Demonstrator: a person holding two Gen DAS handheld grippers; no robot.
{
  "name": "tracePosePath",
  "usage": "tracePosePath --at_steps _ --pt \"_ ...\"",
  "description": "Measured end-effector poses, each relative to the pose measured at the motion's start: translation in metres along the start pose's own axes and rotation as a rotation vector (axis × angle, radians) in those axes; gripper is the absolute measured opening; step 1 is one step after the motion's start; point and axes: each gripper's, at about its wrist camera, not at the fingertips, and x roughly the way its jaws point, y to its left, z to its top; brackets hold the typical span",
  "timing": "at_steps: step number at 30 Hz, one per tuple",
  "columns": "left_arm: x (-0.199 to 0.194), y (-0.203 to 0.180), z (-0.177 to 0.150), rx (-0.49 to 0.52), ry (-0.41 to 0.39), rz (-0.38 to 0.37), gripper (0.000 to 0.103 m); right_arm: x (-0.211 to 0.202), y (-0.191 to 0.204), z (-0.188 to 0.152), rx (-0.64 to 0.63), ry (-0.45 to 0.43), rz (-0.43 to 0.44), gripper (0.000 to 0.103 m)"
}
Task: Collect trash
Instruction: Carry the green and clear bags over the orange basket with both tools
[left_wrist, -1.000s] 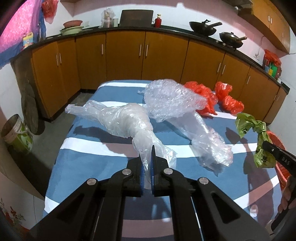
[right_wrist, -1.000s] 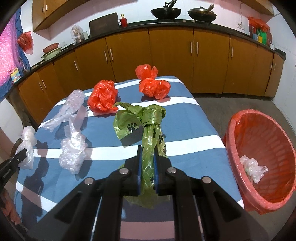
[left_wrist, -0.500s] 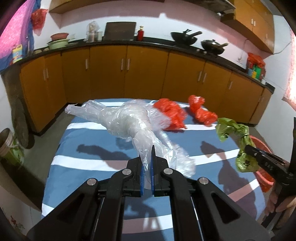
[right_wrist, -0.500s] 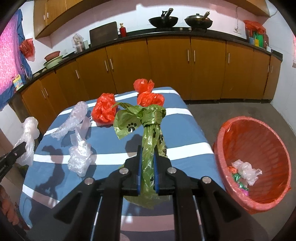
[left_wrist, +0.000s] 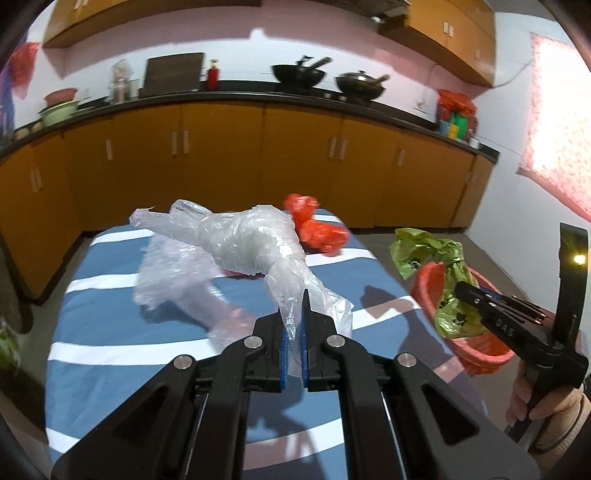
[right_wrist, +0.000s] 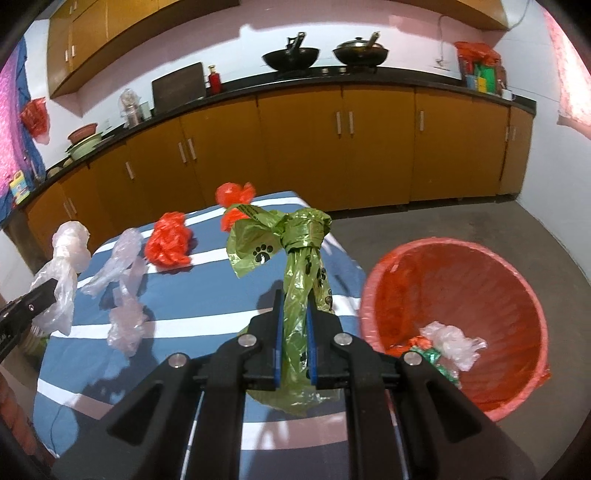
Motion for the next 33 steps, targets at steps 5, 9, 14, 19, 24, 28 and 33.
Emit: tracePosePath --at_steps 5,9,14,19,24,28,33 --pt "0.014 -0.033 0.006 0.041 0.011 -0.069 0.005 -0.007 -0.028 0.001 0.015 -0.017 -0.054 0.012" --pt "0.023 -0.057 0.008 0.075 0.015 -0.123 0.005 -0.011 -0.052 0.001 0.04 -0.024 -0.096 0.012" --pt "0.035 -0.091 0.006 0.119 0.022 -0.183 0.005 -0.015 -0.085 -0.001 0.085 -0.029 -0.149 0.012" --pt "0.047 -0.121 0.005 0.157 0.034 -0.235 0.005 -0.015 -0.109 -0.004 0.111 -0.029 -0.19 0.012" --pt "0.06 -0.148 0.002 0.192 0.051 -0.284 0.005 -0.015 -0.132 -0.01 0.141 -0.023 -0.23 0.012" --pt "0.072 -0.169 -0.002 0.223 0.07 -0.316 0.005 -0.013 -0.151 -0.014 0.167 -0.016 -0.261 0.012" --pt "0.085 -0.19 -0.007 0.256 0.083 -0.343 0.005 -0.009 -0.17 -0.018 0.195 -0.009 -0.286 0.012"
